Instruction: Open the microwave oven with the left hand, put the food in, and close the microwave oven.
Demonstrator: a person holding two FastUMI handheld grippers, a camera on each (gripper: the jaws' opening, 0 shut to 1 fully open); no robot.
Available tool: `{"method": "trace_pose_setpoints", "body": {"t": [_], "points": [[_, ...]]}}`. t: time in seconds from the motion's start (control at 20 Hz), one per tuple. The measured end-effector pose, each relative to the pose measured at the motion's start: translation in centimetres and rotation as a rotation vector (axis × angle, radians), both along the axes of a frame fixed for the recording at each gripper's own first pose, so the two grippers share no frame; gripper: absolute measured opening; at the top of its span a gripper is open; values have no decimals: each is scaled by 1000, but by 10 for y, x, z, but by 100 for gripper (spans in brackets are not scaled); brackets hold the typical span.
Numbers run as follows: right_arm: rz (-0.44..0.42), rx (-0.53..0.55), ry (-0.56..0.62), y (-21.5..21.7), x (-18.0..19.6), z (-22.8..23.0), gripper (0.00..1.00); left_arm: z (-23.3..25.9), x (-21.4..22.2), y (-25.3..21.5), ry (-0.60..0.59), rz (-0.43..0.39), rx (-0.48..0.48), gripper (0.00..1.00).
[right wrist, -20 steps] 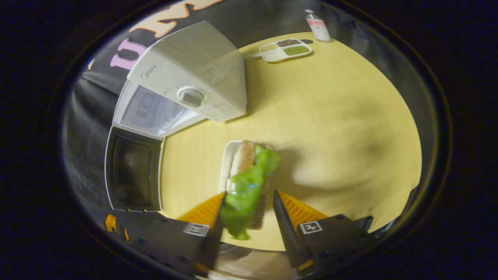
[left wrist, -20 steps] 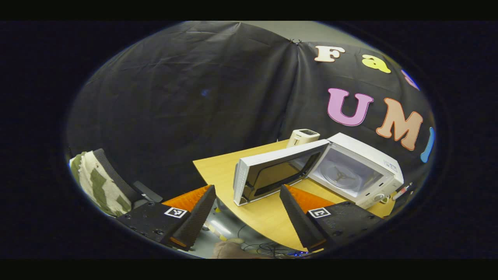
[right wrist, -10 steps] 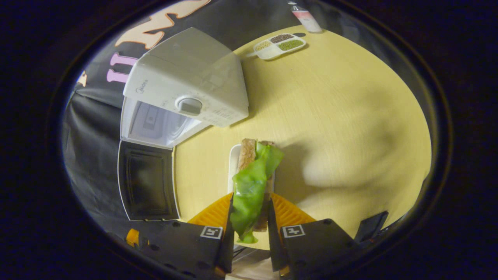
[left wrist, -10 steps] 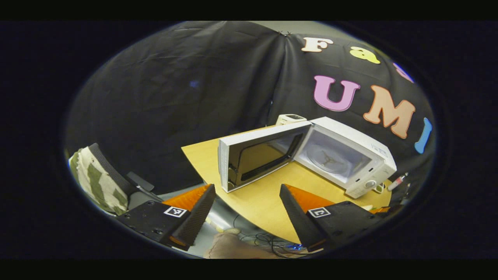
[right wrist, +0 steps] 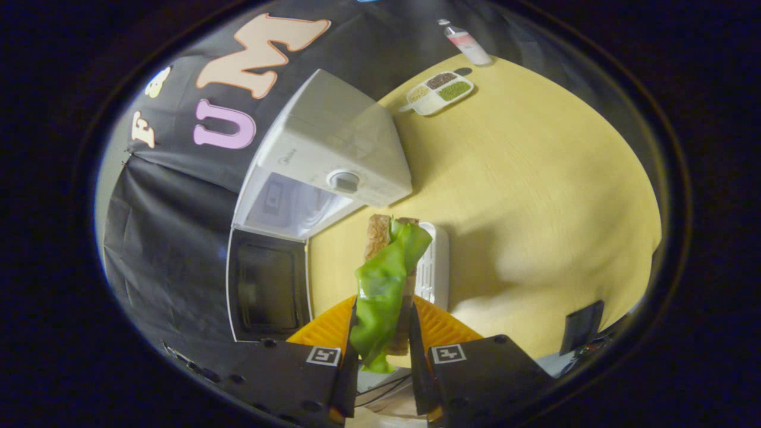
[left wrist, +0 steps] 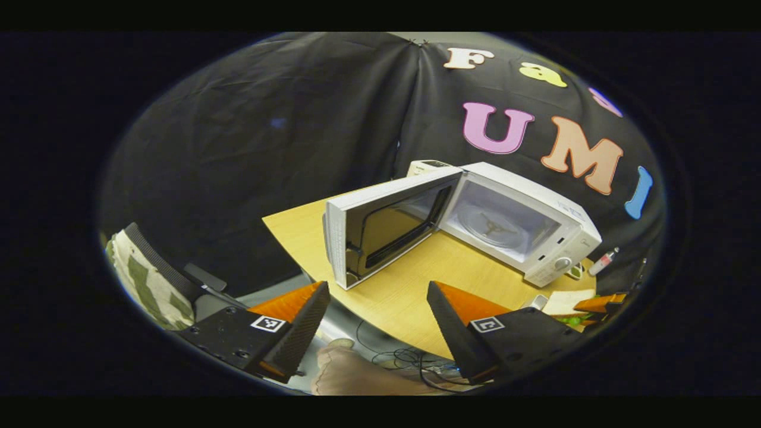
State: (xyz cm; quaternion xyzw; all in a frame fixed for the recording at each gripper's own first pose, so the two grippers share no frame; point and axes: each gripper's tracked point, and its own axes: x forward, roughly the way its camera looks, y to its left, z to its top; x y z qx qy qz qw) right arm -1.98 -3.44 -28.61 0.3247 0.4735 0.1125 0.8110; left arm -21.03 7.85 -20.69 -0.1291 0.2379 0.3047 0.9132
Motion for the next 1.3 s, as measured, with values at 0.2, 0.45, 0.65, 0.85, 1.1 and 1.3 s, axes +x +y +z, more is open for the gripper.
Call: {"method": "trace_pose_setpoints", "body": {"t": [0.2,0.45,0.65,0.85,1.1,1.3], "points": [[-27,32,-37,36,-3,10,41,-11,-9,34,5,7,-73,97],[-59,103,-41,105,3,11,41,2,-22,88,-18,23,-70,96],[-85,121,-56,151,19,4,41,12,-31,129,-23,21,-37,96],[-140,213,-113,188,47,17,41,15,-26,163,-26,5,-26,96],[-242,242,-216,208,88,30,41,16,-18,201,-29,3,-27,96],[-299,252,-266,224,123,29,40,9,-8,211,-7,-21,-44,96]]}}
